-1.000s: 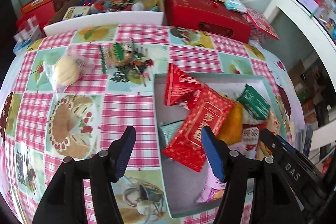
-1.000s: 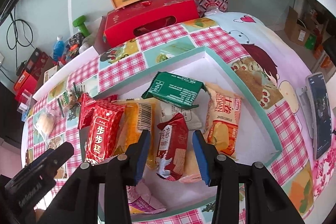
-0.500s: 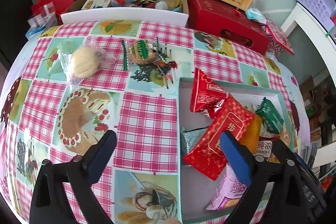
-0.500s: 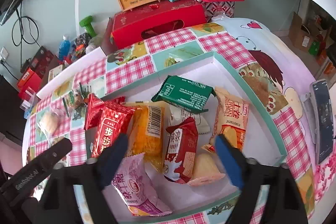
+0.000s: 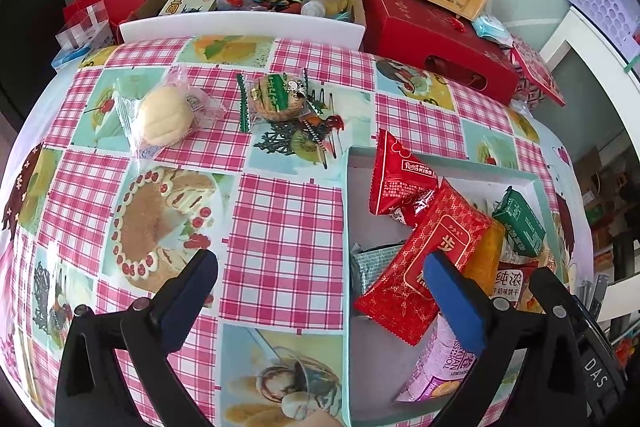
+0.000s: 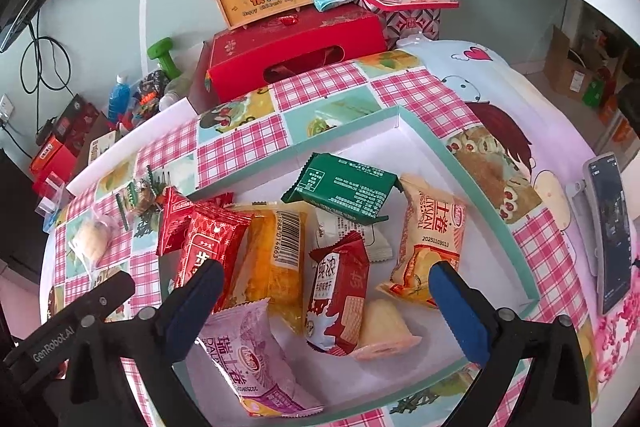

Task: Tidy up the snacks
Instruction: 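Move both open tools back over the remaining snacks on the table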

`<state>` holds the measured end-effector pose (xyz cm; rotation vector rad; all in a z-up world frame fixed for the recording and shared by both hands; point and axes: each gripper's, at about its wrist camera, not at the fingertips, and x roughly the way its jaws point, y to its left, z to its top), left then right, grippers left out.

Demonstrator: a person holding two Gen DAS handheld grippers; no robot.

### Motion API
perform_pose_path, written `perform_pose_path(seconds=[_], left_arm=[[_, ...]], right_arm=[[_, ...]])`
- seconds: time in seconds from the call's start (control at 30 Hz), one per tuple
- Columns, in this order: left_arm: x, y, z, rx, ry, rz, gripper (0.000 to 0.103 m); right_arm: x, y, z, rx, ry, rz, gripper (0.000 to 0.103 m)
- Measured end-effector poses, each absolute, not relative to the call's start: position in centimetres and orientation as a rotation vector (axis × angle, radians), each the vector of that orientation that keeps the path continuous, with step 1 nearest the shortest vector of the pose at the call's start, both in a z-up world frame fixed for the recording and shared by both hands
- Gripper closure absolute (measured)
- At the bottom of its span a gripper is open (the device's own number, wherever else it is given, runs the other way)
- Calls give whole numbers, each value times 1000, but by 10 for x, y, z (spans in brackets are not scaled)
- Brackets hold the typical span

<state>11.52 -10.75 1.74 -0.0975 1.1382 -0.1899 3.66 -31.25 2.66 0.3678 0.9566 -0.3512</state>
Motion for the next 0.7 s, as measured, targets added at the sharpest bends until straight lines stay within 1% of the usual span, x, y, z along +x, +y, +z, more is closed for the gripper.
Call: perform_pose_path(seconds=[0.37,0.7], left_arm=[[124,-94,24,-119,1139,-233,1],[146,-54,29,-128,1131,-199,1]], right_arm=[[42,-290,33,327,946,-291,0],[54,-266,36,282,945,-272,0]])
